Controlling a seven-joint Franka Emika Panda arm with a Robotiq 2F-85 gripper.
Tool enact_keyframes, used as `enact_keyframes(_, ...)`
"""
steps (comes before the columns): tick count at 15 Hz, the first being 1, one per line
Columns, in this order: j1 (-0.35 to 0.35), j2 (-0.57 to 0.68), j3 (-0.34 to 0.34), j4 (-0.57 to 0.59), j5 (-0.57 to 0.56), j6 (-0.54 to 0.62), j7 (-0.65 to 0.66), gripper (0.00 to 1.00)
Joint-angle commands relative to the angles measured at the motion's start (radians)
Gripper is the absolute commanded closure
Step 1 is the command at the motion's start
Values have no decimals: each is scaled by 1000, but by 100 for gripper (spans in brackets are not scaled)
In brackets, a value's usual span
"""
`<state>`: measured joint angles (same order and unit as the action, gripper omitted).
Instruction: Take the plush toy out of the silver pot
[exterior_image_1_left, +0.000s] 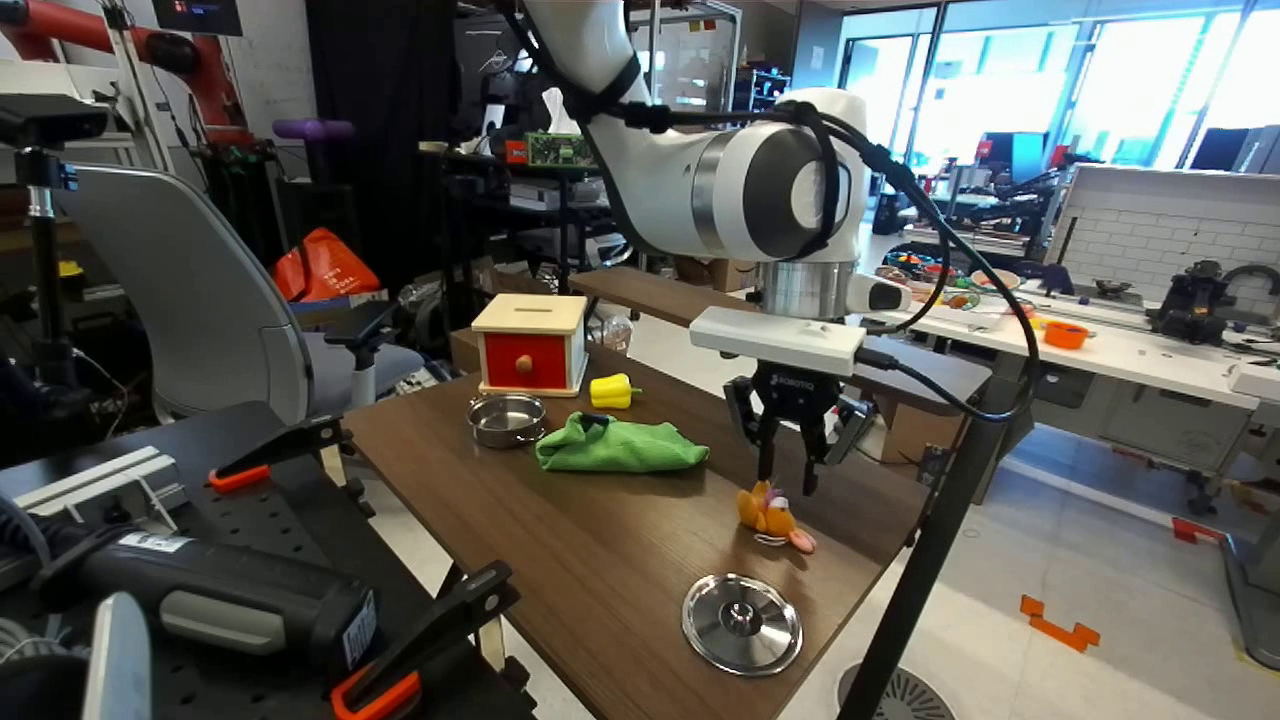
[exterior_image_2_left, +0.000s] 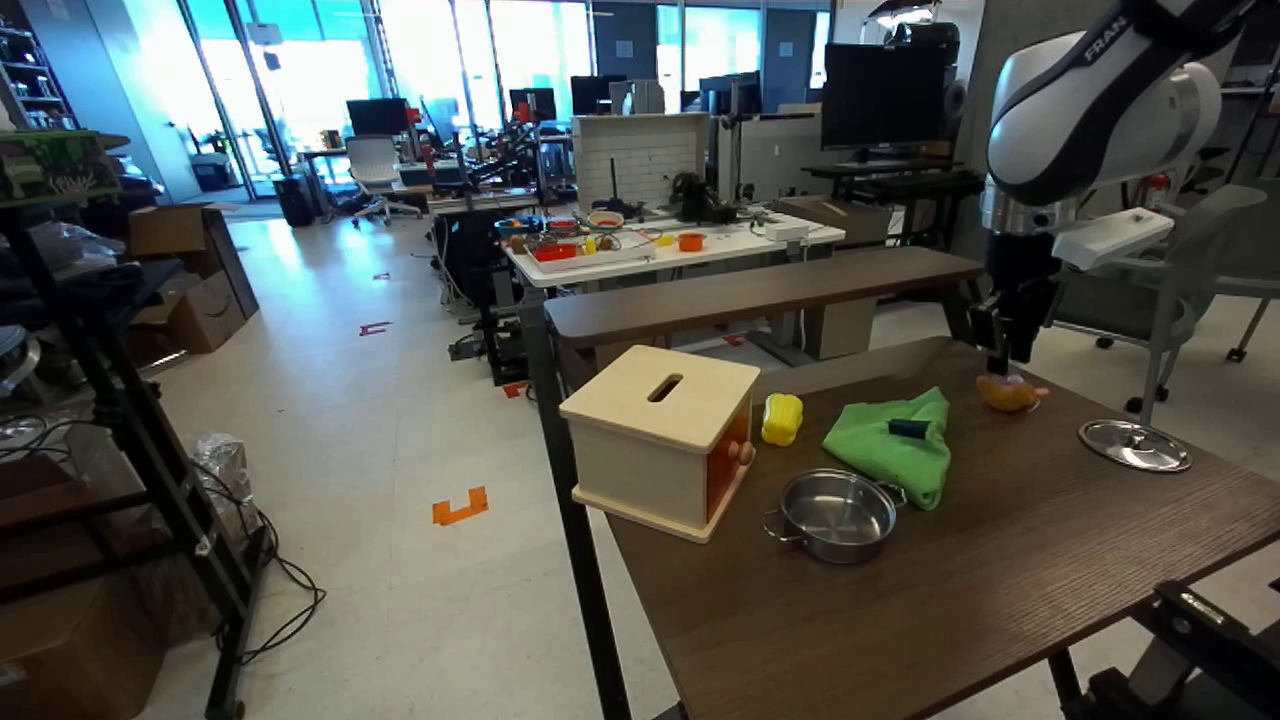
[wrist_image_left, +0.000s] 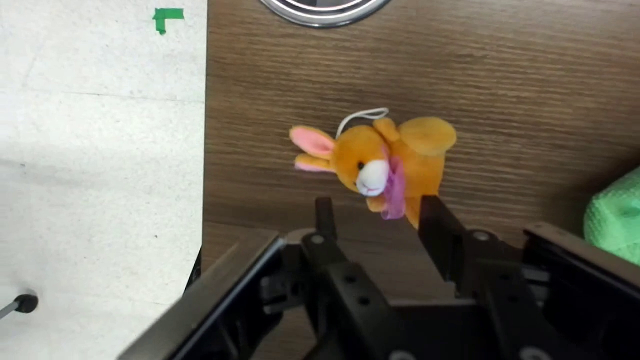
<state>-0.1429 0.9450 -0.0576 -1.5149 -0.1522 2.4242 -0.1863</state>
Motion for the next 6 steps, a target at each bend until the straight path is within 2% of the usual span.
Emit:
enact_keyframes(1, -13, -142, 20, -112, 38, 22, -5, 21)
enact_keyframes(4, -11, -229, 24, -172, 47, 8, -26, 1)
enact_keyframes(5, 0, -137, 7, -75, 37, 4, -5, 18)
enact_keyframes(6, 1, -169, 9, -100, 37, 3, -7, 10)
